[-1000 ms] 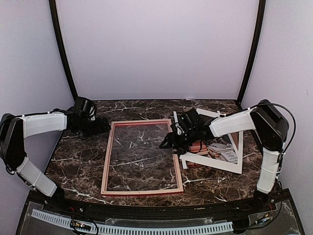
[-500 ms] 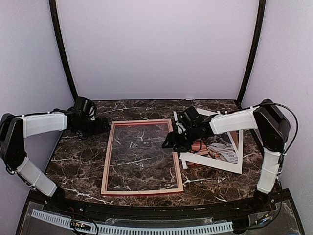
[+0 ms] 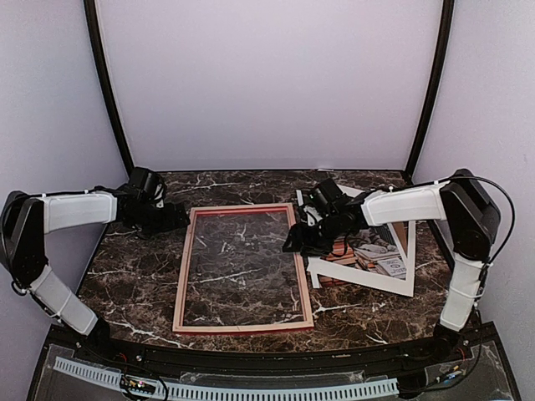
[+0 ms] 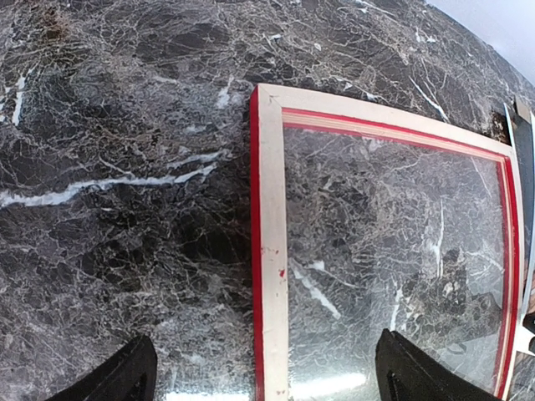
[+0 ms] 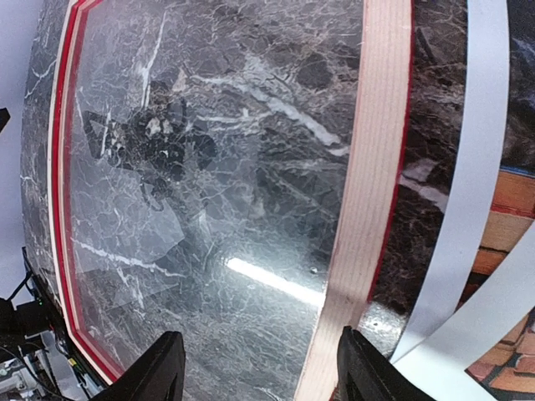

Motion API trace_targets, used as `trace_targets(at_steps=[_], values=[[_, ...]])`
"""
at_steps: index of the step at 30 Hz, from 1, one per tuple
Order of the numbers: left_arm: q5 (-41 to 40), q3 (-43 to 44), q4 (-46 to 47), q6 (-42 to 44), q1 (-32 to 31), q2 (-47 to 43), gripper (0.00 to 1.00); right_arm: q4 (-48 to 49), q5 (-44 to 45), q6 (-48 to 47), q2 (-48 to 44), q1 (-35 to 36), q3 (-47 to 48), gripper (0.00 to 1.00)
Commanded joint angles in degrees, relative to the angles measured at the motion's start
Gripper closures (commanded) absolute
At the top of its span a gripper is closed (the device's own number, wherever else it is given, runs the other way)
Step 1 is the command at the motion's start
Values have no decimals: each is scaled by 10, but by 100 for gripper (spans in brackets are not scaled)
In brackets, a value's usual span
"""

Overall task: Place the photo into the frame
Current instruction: Place the glass panel at the frame body.

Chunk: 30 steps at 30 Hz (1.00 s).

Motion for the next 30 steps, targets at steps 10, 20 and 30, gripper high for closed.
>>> trace_targets(at_steps=[10,20,30], values=[[37,-13,-4,24,-12,42,13,-28,77,-46,-66,4,-14,36],[31,8,-19,32,-19,90,35,-16,85,-45,-86,-2,-51,36],[15,31,-20,38,-19,122,57,22,59,-32,-110,-19,-100,36]])
